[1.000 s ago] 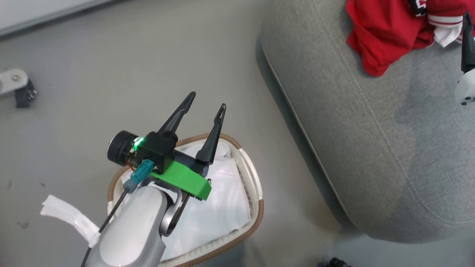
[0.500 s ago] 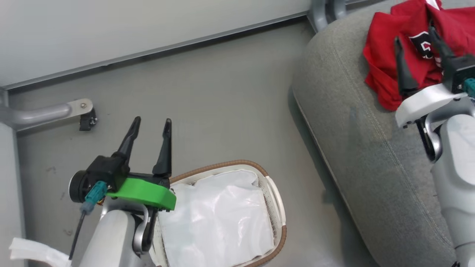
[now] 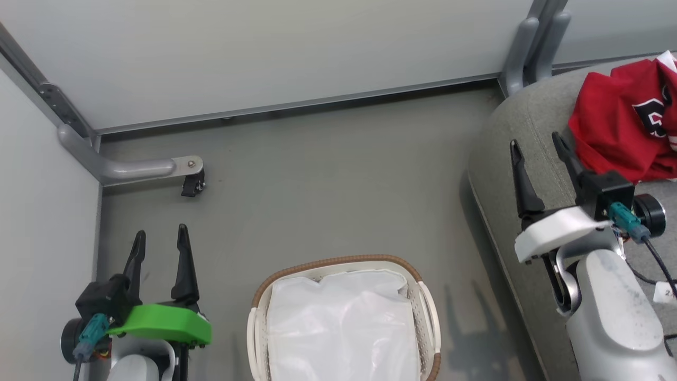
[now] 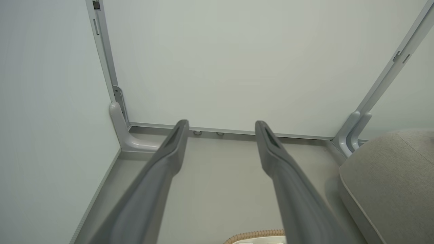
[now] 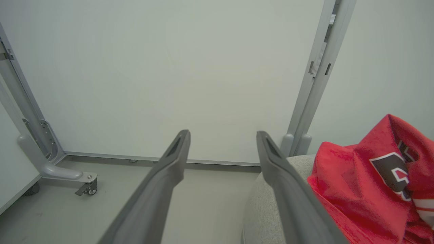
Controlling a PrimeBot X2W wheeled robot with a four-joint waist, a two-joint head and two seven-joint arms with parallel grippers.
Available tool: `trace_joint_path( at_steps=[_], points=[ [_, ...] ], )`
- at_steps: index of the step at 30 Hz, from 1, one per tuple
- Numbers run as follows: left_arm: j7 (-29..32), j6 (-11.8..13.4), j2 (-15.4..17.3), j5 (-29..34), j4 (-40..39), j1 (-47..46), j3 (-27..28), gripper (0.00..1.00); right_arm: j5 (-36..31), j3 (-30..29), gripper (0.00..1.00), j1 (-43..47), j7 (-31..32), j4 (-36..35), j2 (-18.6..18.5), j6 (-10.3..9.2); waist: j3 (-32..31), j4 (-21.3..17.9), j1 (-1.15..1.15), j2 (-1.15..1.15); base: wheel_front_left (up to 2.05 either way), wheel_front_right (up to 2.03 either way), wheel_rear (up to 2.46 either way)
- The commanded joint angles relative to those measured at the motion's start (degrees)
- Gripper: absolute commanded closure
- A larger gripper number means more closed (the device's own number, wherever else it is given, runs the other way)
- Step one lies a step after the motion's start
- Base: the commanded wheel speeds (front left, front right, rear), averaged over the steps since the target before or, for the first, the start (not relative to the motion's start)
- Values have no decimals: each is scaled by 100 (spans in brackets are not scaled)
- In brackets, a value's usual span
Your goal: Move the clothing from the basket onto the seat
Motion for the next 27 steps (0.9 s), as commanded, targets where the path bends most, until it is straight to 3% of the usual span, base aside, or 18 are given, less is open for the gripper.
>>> trace_joint_path(
  at_steps=[1, 14, 27],
  points=[
    [-4, -12, -10, -9, 40, 154, 22, 0, 3, -41, 0, 239, -14, -117, 42, -6, -219, 201, 0, 0, 0, 0, 0],
    [-4, 110, -11, -266, 81, 703, -152, 0, 338, 273, 0, 1535, -14, -640, 196, -6, -534, 193, 0, 0, 0, 0, 0],
    [-4, 138, -10, -294, 46, 764, -171, 0, 350, 351, 0, 1745, -13, -644, 198, -6, -585, 160, 0, 0, 0, 0, 0]
  ],
)
